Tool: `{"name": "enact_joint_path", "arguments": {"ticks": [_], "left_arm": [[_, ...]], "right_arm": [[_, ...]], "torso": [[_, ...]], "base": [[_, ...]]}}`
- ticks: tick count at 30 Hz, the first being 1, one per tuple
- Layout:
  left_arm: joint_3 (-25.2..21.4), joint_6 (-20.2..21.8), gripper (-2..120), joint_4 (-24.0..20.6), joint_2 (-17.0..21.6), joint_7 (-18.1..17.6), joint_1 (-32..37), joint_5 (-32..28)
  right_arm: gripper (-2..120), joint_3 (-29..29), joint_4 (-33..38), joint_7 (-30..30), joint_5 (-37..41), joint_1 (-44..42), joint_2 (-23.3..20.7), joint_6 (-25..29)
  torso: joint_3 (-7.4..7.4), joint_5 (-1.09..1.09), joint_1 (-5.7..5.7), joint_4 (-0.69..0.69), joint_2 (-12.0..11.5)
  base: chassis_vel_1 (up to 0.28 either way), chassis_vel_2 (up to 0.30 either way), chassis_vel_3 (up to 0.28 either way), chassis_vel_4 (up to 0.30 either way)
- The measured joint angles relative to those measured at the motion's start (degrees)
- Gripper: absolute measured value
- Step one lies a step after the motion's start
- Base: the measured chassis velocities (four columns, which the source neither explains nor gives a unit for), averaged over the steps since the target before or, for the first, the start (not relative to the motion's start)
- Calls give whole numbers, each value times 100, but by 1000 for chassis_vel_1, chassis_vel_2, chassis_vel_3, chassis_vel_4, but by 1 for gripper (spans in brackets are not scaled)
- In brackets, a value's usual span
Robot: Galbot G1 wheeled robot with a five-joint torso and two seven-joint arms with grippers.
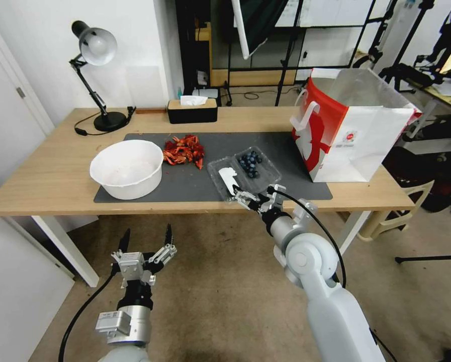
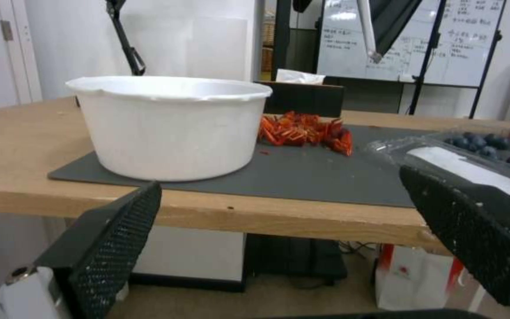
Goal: Close the takeout container lid, then place the container into the takeout bag.
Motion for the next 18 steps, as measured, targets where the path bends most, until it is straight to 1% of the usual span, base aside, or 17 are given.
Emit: {"name": "enact_joint_path", "arguments": {"ticks": [12, 18], "left_arm": [[-10, -27, 100, 22, -1, -24, -19, -49], [-37, -94, 100, 28, 13, -19, 3, -93]], "right_arm": [[100, -122, -192, 135, 199, 157, 23, -145], [100, -180, -324, 120, 180, 235, 72, -139]], "torso": [[0, 0, -1, 0, 0], [-1, 0, -1, 0, 0]], "base": [[0, 0, 0, 0], [0, 0, 0, 0]]}}
